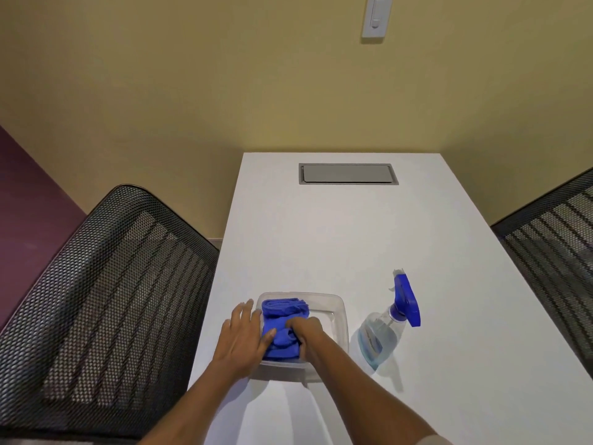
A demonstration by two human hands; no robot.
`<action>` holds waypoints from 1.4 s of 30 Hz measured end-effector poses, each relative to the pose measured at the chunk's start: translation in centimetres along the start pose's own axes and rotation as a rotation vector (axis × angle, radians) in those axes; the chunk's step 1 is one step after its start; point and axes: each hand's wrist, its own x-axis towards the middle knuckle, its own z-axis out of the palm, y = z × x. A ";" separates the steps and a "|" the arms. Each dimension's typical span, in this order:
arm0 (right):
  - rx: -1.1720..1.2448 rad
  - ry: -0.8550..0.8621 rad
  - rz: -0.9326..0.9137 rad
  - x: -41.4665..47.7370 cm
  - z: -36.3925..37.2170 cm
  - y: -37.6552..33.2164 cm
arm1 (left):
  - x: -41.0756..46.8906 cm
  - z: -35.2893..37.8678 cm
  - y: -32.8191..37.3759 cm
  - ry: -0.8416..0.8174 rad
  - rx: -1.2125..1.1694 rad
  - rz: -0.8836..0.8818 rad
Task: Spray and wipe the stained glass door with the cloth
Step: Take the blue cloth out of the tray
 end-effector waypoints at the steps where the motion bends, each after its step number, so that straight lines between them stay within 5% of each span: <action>1: 0.017 -0.010 -0.015 -0.4 -0.1 -0.2 | -0.2 -0.4 -0.3 0.008 -0.044 0.026; 9: 0.051 -0.131 -0.081 -6.6 -1.7 -3.3 | -3.0 -3.2 -0.8 -0.001 -0.147 0.290; 17: 0.024 -0.253 -0.131 -13.4 -4.2 -4.6 | -2.6 -6.4 2.5 0.412 -0.254 0.577; 20: 0.219 -0.210 -0.177 -15.8 -5.1 -4.4 | -2.8 -8.2 4.2 0.486 -0.245 0.659; 24: 0.421 0.070 -0.466 -19.8 -5.6 -3.3 | -3.8 -11.1 6.7 0.479 -0.342 0.586; 28: 0.067 0.314 -1.055 -23.7 -6.2 -0.5 | -4.9 -12.2 8.5 0.375 -0.430 0.579; 31: -0.165 0.317 -1.260 -26.4 -7.1 1.7 | -6.3 -13.1 10.3 0.315 -0.508 0.603; 36: -0.561 0.580 -1.325 -29.8 -9.4 5.3 | -9.1 -14.2 13.7 0.179 -0.660 0.683; 42: -0.559 1.055 -1.303 -36.4 -13.2 10.1 | -14.9 -13.9 18.9 0.025 -0.659 0.880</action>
